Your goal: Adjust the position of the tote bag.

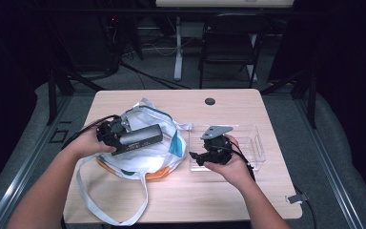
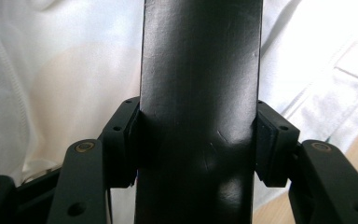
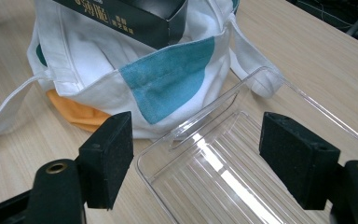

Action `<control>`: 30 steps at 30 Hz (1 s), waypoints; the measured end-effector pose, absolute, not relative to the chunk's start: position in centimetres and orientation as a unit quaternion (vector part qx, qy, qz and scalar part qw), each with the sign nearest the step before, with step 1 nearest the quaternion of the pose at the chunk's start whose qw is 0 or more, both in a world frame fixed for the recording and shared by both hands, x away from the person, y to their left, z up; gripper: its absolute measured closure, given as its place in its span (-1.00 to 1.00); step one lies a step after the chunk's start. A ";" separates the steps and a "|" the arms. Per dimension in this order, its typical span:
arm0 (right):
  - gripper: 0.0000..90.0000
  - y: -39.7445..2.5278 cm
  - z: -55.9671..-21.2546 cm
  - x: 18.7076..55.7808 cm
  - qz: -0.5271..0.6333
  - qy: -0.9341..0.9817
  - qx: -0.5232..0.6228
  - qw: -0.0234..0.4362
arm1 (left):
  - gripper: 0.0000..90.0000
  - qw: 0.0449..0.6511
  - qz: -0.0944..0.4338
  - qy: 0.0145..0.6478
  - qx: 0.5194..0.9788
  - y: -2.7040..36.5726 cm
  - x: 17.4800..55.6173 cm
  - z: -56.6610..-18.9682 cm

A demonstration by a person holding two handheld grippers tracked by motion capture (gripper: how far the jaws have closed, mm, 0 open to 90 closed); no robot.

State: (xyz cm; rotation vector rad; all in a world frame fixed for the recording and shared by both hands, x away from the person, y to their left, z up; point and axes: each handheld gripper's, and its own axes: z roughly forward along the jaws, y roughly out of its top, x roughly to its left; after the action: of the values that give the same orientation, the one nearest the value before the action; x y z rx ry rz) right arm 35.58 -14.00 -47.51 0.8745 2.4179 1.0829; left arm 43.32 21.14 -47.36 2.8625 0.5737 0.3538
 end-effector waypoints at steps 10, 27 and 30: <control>-0.43 -14.0 -47.5 35.5 0.382 0.853 0.305 0.184 | -0.04 0.101 0.130 0.188 0.968 21.2 42.5 -45.8; -0.40 -14.0 -47.4 35.4 0.381 0.851 0.304 0.195 | -0.04 0.111 0.144 0.179 0.967 21.4 42.0 -44.2; -0.37 -14.0 -47.2 35.4 0.391 0.847 0.305 0.192 | -0.04 0.112 0.146 0.179 0.966 21.3 41.9 -44.0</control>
State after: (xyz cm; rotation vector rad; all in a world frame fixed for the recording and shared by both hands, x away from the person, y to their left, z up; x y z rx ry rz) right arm 35.36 -14.05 -47.16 0.8551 2.3768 1.0978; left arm 41.85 21.35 -43.99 2.8365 0.5260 0.4291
